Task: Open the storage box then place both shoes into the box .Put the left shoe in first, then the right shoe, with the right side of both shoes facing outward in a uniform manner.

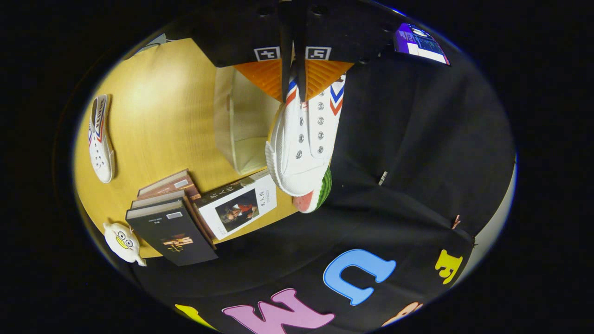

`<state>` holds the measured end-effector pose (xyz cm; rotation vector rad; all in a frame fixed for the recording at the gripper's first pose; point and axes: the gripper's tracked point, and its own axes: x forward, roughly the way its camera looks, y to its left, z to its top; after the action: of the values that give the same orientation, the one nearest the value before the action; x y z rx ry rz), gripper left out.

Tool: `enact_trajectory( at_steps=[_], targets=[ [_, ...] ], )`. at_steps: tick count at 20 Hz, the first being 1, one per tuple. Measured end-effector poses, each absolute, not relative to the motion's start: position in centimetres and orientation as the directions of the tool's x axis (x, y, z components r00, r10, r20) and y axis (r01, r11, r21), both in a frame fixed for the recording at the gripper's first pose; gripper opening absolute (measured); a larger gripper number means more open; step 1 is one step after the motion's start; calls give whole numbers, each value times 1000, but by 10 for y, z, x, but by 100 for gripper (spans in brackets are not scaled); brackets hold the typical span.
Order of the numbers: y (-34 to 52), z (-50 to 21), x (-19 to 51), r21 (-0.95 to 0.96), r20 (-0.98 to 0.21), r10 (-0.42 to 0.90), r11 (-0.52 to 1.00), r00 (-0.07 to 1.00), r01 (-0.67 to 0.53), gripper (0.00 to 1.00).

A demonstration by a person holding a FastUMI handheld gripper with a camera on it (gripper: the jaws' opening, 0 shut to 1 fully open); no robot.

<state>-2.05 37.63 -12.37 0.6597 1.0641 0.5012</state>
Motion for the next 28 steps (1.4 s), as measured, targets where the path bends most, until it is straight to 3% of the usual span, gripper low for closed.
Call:
enact_trajectory(
  at_steps=[16, 17, 20, 24, 28],
  targets=[
    [436, -185, -38, 619, -737, 579, 786, 349, 5, 5],
    [448, -178, -34, 671, -694, 626, 742, 356, 3, 17],
    [442, -153, -30, 666, -670, 635, 743, 385, -66, 99],
    [404, -149, -24, 556, -678, 585, 804, 445, -210, 99],
    [328, -128, -13, 509, -651, 541, 832, 533, -222, 99]
  ],
)
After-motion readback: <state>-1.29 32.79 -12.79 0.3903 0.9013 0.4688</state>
